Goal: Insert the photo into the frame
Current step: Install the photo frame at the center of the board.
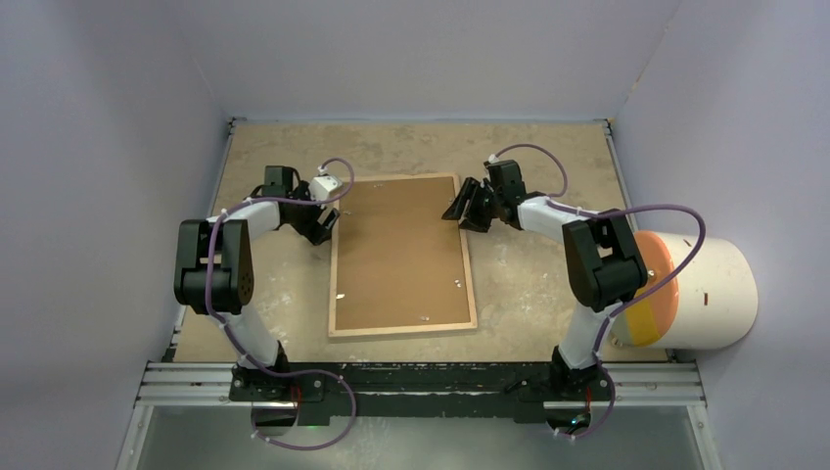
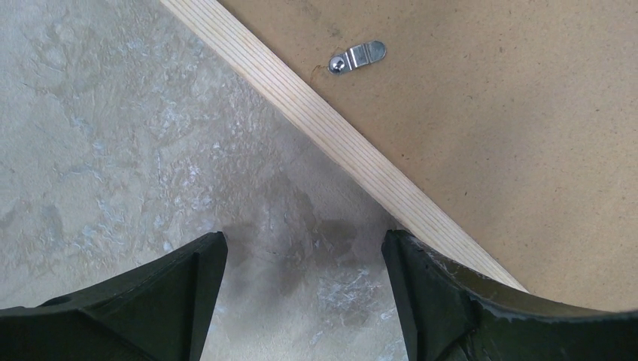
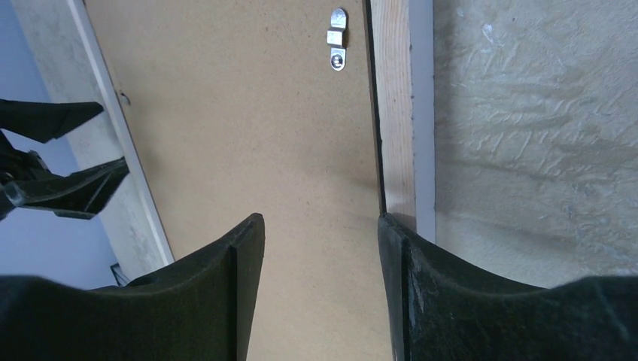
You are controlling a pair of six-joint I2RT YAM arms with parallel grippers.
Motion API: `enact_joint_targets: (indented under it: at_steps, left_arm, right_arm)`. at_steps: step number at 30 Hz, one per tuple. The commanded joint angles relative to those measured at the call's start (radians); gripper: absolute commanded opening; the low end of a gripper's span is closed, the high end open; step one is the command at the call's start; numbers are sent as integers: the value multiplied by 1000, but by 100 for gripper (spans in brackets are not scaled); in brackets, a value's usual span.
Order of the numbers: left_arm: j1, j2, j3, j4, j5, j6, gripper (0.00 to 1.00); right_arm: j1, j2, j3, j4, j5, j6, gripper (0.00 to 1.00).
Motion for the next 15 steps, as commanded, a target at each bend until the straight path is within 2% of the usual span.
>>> enact_joint_targets:
  at_steps: [1, 8, 15]
  left_arm:
    - [-48, 51, -42, -55, -43, 24, 81]
    - [-51, 51, -36, -66, -43, 31, 81]
    - [-44, 46, 11, -155, -34, 65, 86]
  right_arm:
    - [10, 43, -14, 20, -30, 12, 59]
    - [12, 20, 19, -23, -11, -9, 58]
    - [31, -112, 56, -136, 160, -43, 78]
